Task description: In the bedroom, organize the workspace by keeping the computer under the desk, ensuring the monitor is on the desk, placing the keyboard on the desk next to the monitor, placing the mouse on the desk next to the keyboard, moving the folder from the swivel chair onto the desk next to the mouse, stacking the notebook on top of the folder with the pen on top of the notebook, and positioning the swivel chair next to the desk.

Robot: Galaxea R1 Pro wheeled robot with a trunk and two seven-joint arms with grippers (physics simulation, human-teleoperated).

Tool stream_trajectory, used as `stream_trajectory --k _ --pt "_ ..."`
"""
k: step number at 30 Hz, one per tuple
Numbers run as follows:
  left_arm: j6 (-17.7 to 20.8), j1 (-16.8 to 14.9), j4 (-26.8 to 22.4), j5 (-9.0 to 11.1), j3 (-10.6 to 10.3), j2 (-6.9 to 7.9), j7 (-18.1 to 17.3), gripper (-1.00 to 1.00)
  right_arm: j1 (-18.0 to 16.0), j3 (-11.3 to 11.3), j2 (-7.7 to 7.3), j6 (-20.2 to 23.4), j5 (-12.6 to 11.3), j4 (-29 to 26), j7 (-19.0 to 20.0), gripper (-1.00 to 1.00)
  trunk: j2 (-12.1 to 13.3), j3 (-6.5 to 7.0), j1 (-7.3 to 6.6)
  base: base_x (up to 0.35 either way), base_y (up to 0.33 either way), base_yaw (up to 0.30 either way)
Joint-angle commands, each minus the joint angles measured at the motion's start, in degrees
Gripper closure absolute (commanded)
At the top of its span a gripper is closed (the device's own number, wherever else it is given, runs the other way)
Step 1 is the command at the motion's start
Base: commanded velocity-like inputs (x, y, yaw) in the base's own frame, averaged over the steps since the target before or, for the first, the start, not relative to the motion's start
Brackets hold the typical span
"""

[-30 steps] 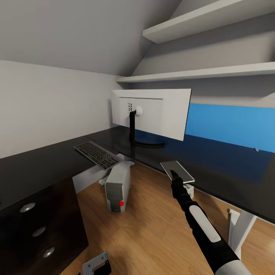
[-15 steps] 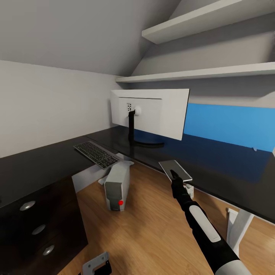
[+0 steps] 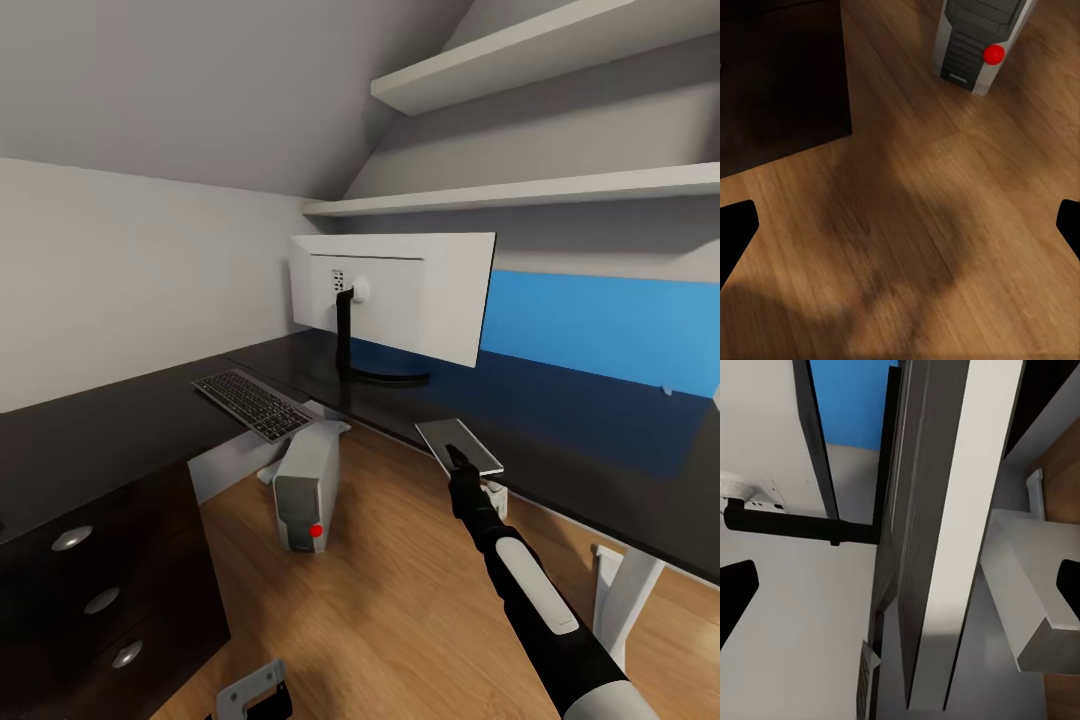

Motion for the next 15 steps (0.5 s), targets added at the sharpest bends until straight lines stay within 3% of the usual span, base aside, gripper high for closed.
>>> stream_trajectory --k 1,15 --pt "0.5 0.0 -0.1 0.0 -0.1 0.04 0.3 -1.0 0.0 0.2 -0.08 -0.5 -0.5 -0.1 -0.2 -1.0 0.0 -0.05 0.0 0.0 0.0 0.0" --pt "0.5 0.0 -0.1 0.0 -0.1 0.04 0.3 -1.0 0.0 0.2 -0.14 -0.6 -0.5 -0.1 -0.3 -1.0 0.0 -0.05 0.0 0.0 0.0 0.0"
